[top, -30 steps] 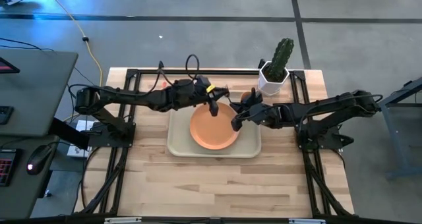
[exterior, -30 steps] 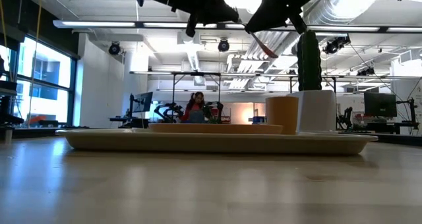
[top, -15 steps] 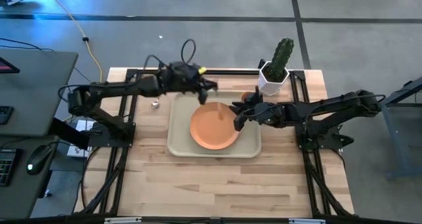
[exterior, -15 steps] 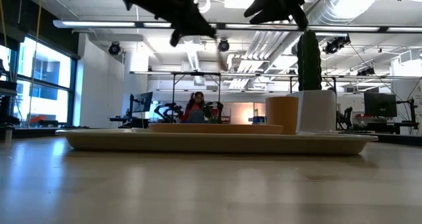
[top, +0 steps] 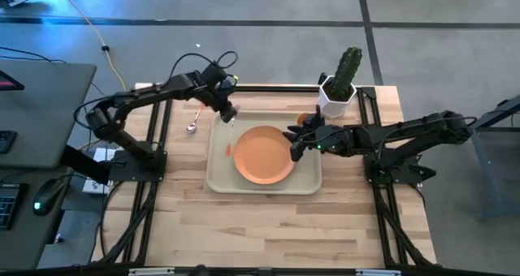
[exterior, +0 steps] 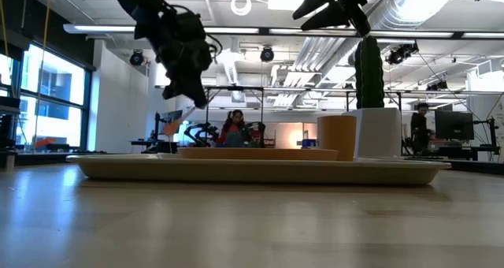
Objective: Pick and place plate/cup/fork/spoon on tray
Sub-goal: Put the orange fork on the brown tray on the left side of the orange plate
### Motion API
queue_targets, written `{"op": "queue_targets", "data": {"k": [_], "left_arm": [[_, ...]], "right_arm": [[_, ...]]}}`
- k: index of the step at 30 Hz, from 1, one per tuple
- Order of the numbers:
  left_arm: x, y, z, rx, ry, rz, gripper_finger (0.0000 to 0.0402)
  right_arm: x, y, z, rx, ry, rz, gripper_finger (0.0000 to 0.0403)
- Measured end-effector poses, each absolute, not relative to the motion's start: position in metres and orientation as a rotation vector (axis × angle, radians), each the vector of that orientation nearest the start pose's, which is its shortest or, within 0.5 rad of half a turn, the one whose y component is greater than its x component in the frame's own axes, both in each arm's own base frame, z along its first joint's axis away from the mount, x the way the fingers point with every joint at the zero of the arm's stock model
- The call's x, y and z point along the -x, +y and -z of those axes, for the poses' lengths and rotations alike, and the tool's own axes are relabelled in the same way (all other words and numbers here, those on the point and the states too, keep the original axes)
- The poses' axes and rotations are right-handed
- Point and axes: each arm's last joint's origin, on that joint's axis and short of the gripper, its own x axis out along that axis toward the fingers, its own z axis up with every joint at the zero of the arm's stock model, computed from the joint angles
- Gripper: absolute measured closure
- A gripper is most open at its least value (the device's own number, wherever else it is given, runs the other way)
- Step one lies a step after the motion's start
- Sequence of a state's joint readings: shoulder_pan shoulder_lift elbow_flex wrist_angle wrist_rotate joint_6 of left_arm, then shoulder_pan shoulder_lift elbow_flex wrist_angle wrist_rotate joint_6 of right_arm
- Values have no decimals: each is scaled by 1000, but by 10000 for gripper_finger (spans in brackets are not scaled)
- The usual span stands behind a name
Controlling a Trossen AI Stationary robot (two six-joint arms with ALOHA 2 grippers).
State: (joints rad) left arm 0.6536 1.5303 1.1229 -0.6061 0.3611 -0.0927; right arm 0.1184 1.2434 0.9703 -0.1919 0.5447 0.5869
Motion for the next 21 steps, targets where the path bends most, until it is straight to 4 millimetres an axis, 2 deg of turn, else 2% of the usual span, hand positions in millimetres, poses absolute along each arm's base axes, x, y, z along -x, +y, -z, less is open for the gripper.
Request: {"op": "queue_targets", "data": {"k": [8, 14, 21], "left_arm": [[-259, 185, -208, 716, 982, -332, 401], [-245, 172, -173, 830, 1068, -372, 401], [-249, 161, -160, 839, 1016, -398, 401]], "right_arm": [[-269, 17, -301, -448, 320, 547, 274], [-266, 18, -295, -481, 393, 539, 274], [-263, 15, -290, -463, 446, 562, 274]]}}
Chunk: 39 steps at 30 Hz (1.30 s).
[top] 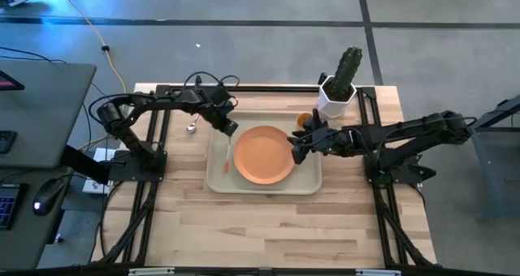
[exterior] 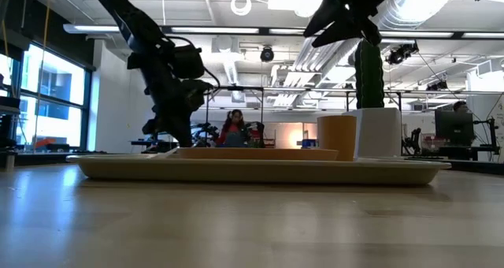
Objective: Pick and place plate/cup/fork/spoon on tray
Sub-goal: Put the orange fork on the brown tray on the left side of the orange plate, then put the orange spoon on the brown tray on the left side of the fork
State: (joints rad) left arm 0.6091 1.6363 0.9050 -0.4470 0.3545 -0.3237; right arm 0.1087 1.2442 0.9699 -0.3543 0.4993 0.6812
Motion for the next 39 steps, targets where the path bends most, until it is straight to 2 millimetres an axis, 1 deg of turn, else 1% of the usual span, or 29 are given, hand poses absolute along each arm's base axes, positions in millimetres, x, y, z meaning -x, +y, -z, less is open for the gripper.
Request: {"op": "queue_targets", "data": {"k": [8, 13, 21, 23, 25, 29, 32, 34, 39], "left_arm": [[-252, 157, -159, 766, 1018, -447, 395], [-252, 158, -158, 751, 1026, -508, 365], [-250, 157, -158, 783, 1040, -528, 311], [-248, 155, -161, 793, 1057, -524, 301], [-246, 154, -168, 788, 1052, -529, 292], [-235, 151, -185, 733, 1064, -643, 284], [-218, 150, -197, 618, 1112, -803, 282], [-208, 151, -203, 561, 1152, -878, 282], [-194, 155, -208, 603, 1171, -896, 282]], "right_arm": [[-263, 6, -290, -480, 448, 573, 274], [-263, 6, -290, -482, 450, 572, 274], [-263, 6, -290, -482, 451, 571, 274], [-263, 6, -290, -481, 451, 572, 274], [-263, 5, -290, -476, 450, 583, 274], [-262, 1, -288, -467, 457, 618, 274], [-262, -3, -288, -475, 459, 626, 274], [-262, -5, -288, -478, 465, 618, 274], [-262, -10, -288, -485, 467, 624, 274]]}}
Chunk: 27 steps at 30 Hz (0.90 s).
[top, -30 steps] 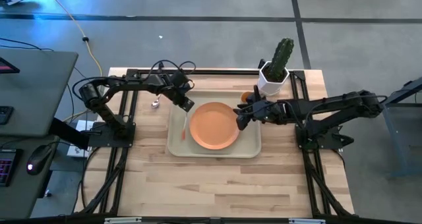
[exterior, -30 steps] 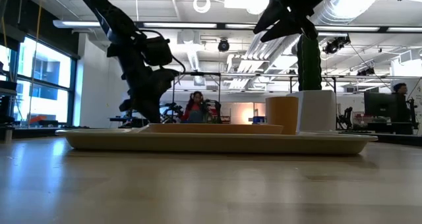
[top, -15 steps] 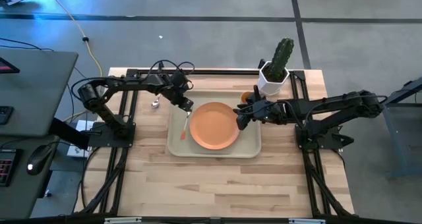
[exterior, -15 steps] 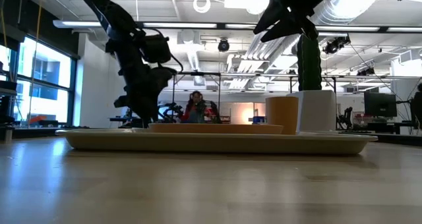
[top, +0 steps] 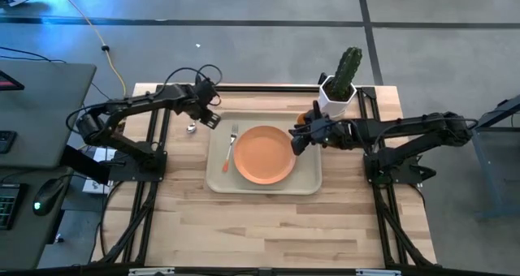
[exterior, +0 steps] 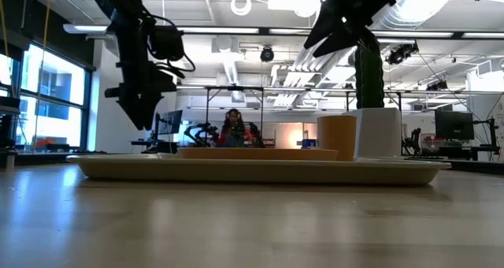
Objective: Pick and place plate/cup/fork/spoon on tray
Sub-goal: Put the orange spoon on the brown tray on the left side of the fork
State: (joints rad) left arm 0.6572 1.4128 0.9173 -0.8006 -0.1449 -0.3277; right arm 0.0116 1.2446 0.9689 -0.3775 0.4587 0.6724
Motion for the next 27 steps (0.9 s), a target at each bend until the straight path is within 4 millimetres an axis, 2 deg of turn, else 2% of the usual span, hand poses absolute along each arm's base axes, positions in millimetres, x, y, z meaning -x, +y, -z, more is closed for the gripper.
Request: {"op": "queue_targets", "data": {"k": [8, 15, 21, 27], "left_arm": [[-175, 182, -199, 660, 1187, -976, 293], [-158, 210, -172, 757, 1272, -1048, 319], [-159, 216, -145, 781, 1391, -966, 330], [-166, 218, -139, 738, 1411, -960, 332]], "right_arm": [[-262, -15, -288, -492, 462, 644, 274], [-261, -23, -288, -500, 457, 669, 274], [-261, -29, -288, -522, 445, 697, 274], [-260, -32, -288, -527, 442, 709, 274]]}}
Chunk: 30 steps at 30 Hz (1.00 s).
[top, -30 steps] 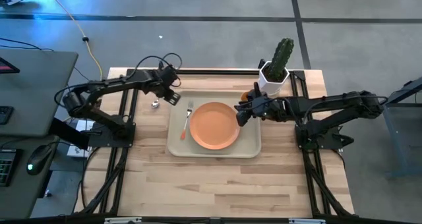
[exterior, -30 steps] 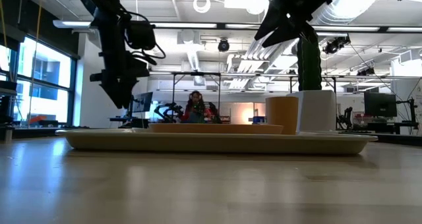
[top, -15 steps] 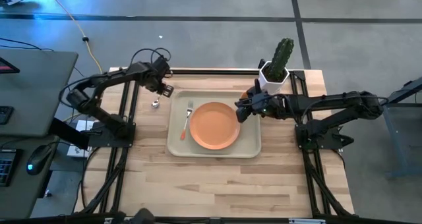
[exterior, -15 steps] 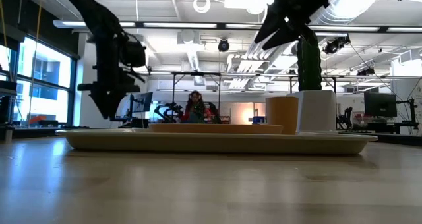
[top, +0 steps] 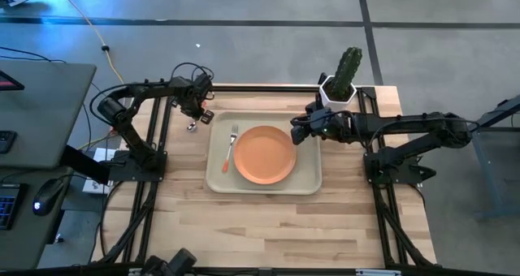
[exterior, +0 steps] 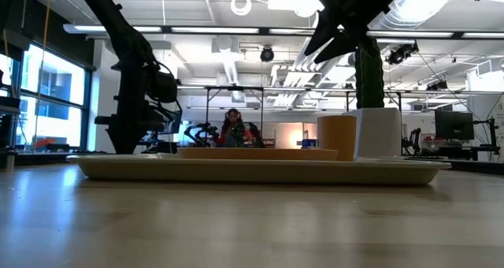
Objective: Pick and place plate/cup/fork/spoon on tray
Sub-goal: Put the orange spoon on the brown tray on the left side of the fork
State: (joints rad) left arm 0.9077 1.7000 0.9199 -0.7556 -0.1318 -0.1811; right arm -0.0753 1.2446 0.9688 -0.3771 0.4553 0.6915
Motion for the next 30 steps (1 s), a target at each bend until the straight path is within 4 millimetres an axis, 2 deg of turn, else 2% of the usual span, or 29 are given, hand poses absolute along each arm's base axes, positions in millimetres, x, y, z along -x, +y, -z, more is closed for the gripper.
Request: {"op": "queue_targets", "data": {"k": [11, 17, 23, 30], "left_arm": [[-165, 216, -145, 768, 1368, -932, 361], [-162, 214, -159, 778, 1299, -947, 346], [-166, 218, -151, 793, 1295, -904, 325], [-169, 220, -142, 805, 1316, -894, 325]], "right_arm": [[-260, -38, -287, -538, 443, 717, 274], [-260, -42, -287, -545, 462, 686, 274], [-259, -46, -287, -561, 468, 677, 274], [-258, -53, -286, -561, 482, 664, 274]]}}
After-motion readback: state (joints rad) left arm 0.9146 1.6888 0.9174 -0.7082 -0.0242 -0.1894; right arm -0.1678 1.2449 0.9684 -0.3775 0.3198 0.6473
